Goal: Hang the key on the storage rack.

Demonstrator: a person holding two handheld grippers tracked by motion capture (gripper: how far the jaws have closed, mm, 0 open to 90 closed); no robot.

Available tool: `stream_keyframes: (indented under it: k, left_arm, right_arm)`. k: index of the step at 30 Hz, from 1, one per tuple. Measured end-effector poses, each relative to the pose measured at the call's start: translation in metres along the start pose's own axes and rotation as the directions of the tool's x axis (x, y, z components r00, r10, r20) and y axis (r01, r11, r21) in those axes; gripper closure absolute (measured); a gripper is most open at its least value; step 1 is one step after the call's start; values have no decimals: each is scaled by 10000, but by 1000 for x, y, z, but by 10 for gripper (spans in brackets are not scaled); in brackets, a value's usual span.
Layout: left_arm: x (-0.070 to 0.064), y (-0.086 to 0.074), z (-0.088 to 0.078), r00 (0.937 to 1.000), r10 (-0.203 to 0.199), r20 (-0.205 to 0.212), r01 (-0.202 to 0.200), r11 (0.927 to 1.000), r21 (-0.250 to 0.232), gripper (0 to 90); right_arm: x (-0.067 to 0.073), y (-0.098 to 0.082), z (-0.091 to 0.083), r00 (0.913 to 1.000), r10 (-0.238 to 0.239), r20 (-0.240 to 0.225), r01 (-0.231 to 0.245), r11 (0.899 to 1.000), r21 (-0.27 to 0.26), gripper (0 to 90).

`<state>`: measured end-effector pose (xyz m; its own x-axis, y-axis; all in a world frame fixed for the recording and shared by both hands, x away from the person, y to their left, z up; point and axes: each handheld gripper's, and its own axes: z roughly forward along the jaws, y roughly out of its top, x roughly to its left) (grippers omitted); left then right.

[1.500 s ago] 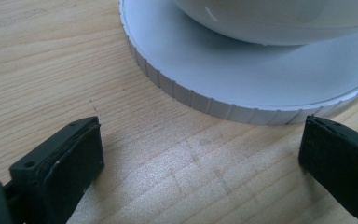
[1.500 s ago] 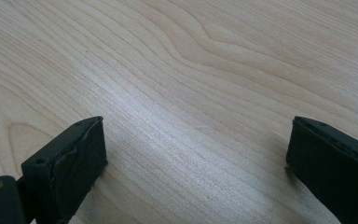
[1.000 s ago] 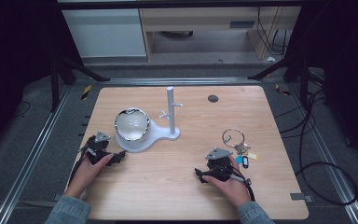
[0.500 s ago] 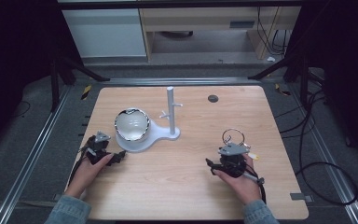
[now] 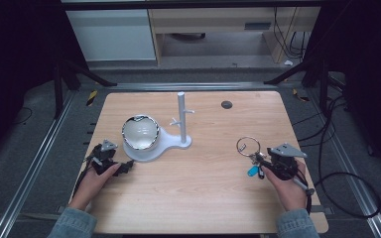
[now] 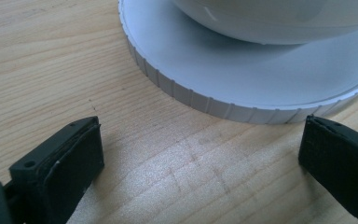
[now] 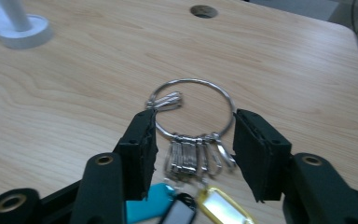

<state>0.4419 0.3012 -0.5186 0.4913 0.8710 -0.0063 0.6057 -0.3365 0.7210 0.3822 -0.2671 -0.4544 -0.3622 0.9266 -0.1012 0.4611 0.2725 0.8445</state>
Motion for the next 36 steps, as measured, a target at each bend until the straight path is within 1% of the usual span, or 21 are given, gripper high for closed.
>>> stream_keyframes:
  k: [3, 4, 5, 6, 7, 8, 10, 12, 14, 15, 16, 17, 18, 21, 22, 23, 25, 26, 30, 36]
  left_arm:
    - [0, 0, 0, 10000, -1, 1, 1, 10000, -1, 0]
    - [0, 0, 0, 10000, -1, 1, 1, 10000, -2, 0]
    - [0, 0, 0, 10000, 1, 1, -1, 10000, 1, 0]
    - [0, 0, 0, 10000, 1, 1, -1, 10000, 1, 0]
    - [0, 0, 0, 10000, -1, 2, 1, 10000, -2, 0]
    - [0, 0, 0, 10000, -1, 2, 1, 10000, -2, 0]
    - [0, 0, 0, 10000, -4, -1, 4, 10000, -1, 0]
    - [0, 0, 0, 10000, -22, -2, 22, 10000, -17, 0]
    - [0, 0, 0, 10000, -22, -3, 22, 10000, -21, 0]
    - [0, 0, 0, 10000, -25, -4, 25, 10000, -21, 0]
    - [0, 0, 0, 10000, -21, -2, 21, 10000, -20, 0]
    - [0, 0, 0, 10000, -22, -4, 22, 10000, -21, 0]
    - [0, 0, 0, 10000, -22, -4, 22, 10000, -20, 0]
    - [0, 0, 0, 10000, -22, -3, 22, 10000, -19, 0]
    - [0, 0, 0, 10000, -23, -3, 23, 10000, -21, 0]
    - [0, 0, 0, 10000, -25, -3, 25, 10000, -21, 0]
    - [0, 0, 0, 10000, -25, -4, 25, 10000, -20, 0]
    - [0, 0, 0, 10000, -21, -3, 21, 10000, -19, 0]
    - [0, 0, 0, 10000, -22, -3, 22, 10000, -19, 0]
    - [0, 0, 0, 10000, -24, -2, 24, 10000, -19, 0]
  right_arm:
    - [-11, -2, -2, 9996, 163, 212, -159, 9997, -172, 574]
    - [-15, -3, -2, 9995, 178, 244, -174, 9997, -149, 601]
    - [-22, -5, 0, 9993, 221, 313, -220, 9998, -14, 649]
    - [-22, -5, 0, 9993, 221, 313, -220, 9998, -14, 649]
    - [-28, -8, 3, 9989, 397, 229, -398, 9992, 41, 691]
    - [-28, -8, 3, 9989, 397, 229, -398, 9992, 41, 691]
    - [-32, -9, 8, 9990, 389, 204, -392, 9991, 143, 738]
    - [-35, -10, 13, 9992, 389, 87, -391, 9989, 266, 765]
    - [-37, -12, 21, 9992, 378, -88, -374, 9982, 464, 768]
    - [-36, -15, 27, 9996, 254, -103, -246, 9971, 716, 771]
    - [-36, -15, 27, 9996, 254, -103, -246, 9971, 716, 771]
    - [-37, -17, 31, 9996, 235, -146, -222, 9959, 876, 766]
    - [-38, -18, 32, 9996, 239, -147, -224, 9955, 917, 765]
    - [-41, -19, 34, 9993, 337, -182, -319, 9952, 926, 754]
    - [-42, -20, 35, 9987, 443, -256, -418, 9949, 917, 753]
    - [-43, -21, 38, 9991, 355, -242, -331, 9949, 950, 747]
    - [-43, -21, 40, 9988, 386, -310, -354, 9946, 972, 745]
    - [-43, -21, 41, 9990, 312, -312, -279, 9946, 996, 742]
    - [-42, -21, 43, 9991, 259, -350, -222, 9945, 1020, 743]
    - [-40, -20, 49, 9989, 106, -450, -52, 9930, 1182, 758]
